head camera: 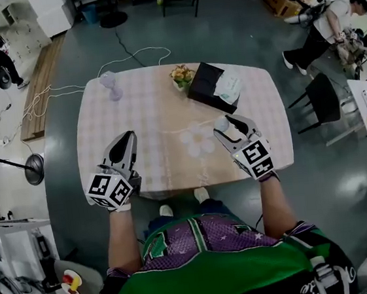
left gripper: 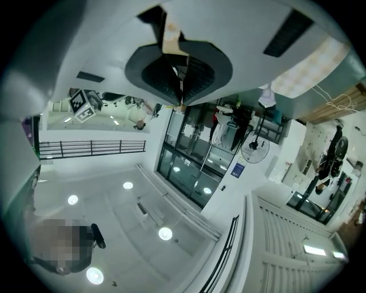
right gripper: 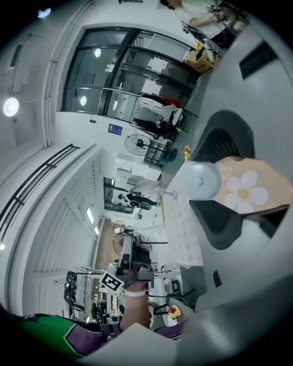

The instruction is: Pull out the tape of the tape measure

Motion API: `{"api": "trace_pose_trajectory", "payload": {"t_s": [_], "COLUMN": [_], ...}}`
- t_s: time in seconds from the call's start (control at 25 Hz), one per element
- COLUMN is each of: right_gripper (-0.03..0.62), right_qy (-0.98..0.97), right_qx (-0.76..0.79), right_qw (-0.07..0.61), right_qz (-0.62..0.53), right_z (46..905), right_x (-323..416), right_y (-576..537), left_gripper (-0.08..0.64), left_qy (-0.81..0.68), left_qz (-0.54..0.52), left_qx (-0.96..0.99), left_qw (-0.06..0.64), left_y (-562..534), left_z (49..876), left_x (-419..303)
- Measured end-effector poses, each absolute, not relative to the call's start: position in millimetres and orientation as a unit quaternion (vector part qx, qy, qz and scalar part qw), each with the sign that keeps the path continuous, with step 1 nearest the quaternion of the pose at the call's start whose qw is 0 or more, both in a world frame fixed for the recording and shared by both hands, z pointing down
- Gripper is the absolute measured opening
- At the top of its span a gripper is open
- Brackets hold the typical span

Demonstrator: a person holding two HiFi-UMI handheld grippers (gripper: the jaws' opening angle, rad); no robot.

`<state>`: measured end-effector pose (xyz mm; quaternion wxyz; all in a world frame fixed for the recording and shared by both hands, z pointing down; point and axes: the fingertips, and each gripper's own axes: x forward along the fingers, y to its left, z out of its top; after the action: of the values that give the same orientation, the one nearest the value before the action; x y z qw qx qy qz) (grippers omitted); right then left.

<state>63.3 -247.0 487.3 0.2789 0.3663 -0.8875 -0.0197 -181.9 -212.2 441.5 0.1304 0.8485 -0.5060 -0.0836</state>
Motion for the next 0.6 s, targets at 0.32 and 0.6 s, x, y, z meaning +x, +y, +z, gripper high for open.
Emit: {"api": "trace_pose_trajectory", "payload": {"t_s": [0.32, 0.6], "right_gripper": [0.221, 0.221], "right_qy": [-0.885, -0.88], "right_qx": [0.361, 0.363], "right_qw": [0.293, 0.304], "right_qz": [0.014, 0.051], "right_z": [521, 558], "right_x": [91, 128], "right_y": [-261, -268], "left_gripper": [0.029, 0.029], "left_qy": [-0.512, -0.5], "left_qz": [-0.034, -0.007], "left_qx": [0.846, 0.853], "left_qw": [0.142, 0.153], "left_y": [-232, -240], "left_z": [473, 498], "left_x": [-151, -104]}}
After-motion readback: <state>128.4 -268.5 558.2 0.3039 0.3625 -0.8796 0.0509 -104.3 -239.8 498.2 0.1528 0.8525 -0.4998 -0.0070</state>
